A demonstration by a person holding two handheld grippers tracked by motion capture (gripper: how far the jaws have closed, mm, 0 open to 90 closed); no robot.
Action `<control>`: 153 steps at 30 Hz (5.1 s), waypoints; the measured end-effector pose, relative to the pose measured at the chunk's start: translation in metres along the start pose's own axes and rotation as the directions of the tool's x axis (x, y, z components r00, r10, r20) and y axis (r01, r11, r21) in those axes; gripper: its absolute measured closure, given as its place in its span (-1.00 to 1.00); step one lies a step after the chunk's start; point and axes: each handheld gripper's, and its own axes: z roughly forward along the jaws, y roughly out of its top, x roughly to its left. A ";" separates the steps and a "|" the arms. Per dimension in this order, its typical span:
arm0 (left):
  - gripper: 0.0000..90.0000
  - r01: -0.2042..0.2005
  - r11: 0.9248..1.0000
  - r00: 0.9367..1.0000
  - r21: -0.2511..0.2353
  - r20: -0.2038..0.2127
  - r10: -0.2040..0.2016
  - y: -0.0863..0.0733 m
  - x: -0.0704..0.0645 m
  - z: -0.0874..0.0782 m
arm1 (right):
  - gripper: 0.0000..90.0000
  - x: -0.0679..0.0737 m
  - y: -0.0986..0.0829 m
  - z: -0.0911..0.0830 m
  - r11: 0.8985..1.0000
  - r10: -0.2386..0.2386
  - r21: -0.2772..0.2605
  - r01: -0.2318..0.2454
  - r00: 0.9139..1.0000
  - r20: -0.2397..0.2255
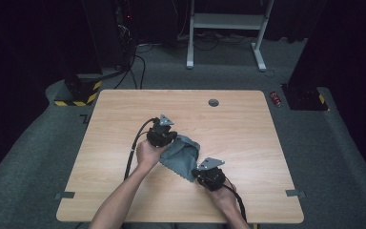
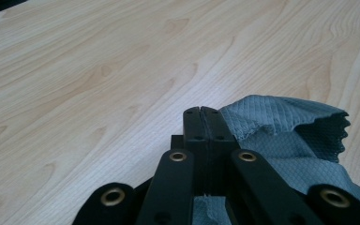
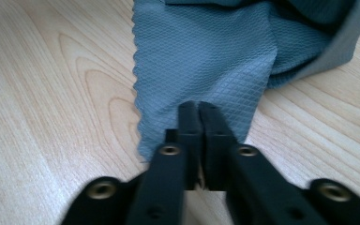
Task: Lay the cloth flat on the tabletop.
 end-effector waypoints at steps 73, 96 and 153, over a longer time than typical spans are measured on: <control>0.09 0.182 0.983 0.972 0.021 -0.155 -0.177 -0.064 0.047 -0.029 | 0.35 -0.010 -0.020 -0.042 0.998 0.048 -0.038 -0.046 0.998 0.049; -0.08 0.134 0.990 0.979 -0.043 -0.152 -0.139 -0.134 -0.016 -0.038 | 0.21 -0.010 0.033 -0.006 1.000 -0.001 -0.030 0.001 1.000 0.020; -0.27 0.147 0.988 0.974 -0.040 -0.169 -0.152 -0.135 -0.018 -0.039 | 0.44 -0.052 0.069 0.025 0.996 -0.034 0.084 0.020 0.987 0.157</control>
